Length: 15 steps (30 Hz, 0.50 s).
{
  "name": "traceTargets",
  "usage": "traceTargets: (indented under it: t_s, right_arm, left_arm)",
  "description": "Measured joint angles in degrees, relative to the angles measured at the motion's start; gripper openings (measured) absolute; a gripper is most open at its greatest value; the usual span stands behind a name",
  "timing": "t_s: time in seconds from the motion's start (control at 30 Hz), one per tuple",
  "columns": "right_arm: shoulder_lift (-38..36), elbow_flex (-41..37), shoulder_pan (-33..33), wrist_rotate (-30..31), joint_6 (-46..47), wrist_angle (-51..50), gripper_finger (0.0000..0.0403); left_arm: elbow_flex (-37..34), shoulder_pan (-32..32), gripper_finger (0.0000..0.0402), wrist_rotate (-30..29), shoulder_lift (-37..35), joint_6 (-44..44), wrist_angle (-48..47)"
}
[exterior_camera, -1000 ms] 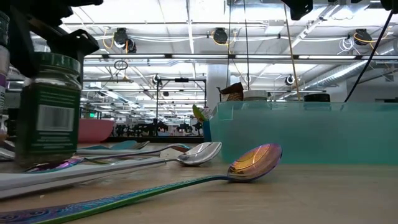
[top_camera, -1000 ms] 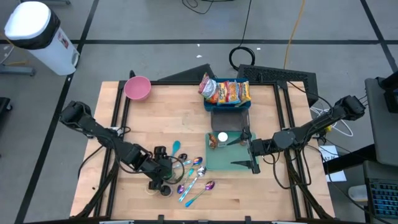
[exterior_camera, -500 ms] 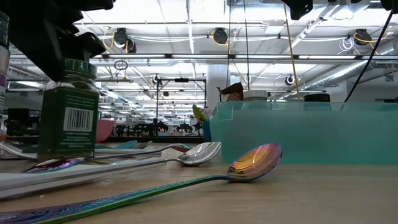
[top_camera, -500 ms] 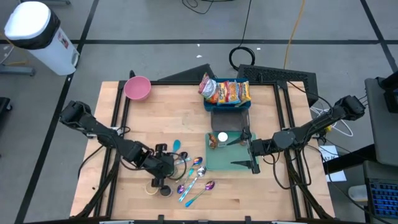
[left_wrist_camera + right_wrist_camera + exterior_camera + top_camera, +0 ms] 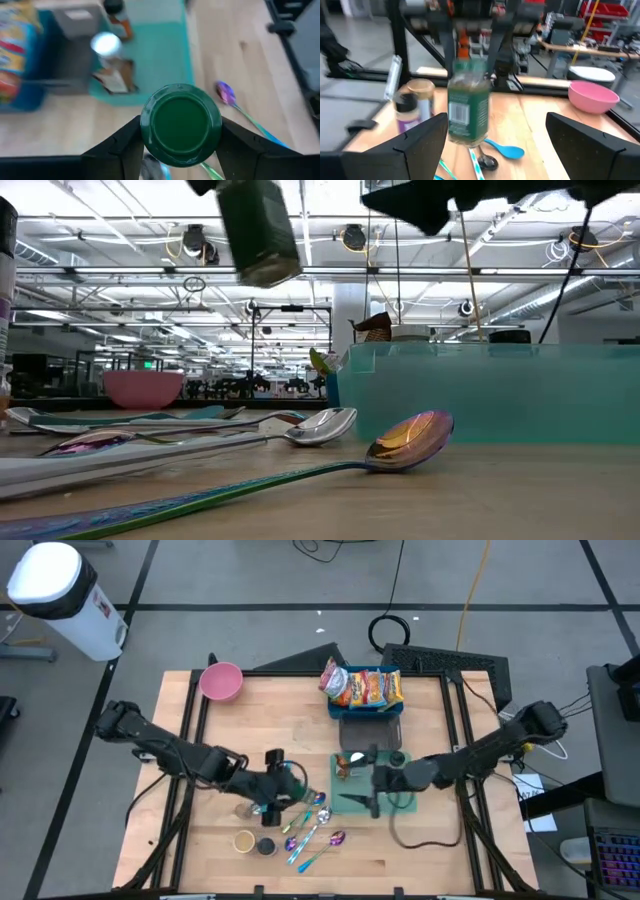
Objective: Pick & Place Food Item
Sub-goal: Put the green seasoning bottle into the green bin
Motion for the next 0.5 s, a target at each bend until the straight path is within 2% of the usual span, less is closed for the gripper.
traceTargets:
  t_s: [0.3, 0.5]
  right_arm:
    - [12.83, 9.50, -3.30, -0.05, -0.61, -1.21, 0.0327]
    - [16.66, 12.01, -4.87, 0.56, -1.00, -1.37, 0.0325]
  left_arm:
    - [1.06, 4.08, 0.0204, -1.85, 0.04, 2.79, 4.26]
    - [1.06, 4.68, 0.0204, -1.89, 0.04, 2.81, 5.64]
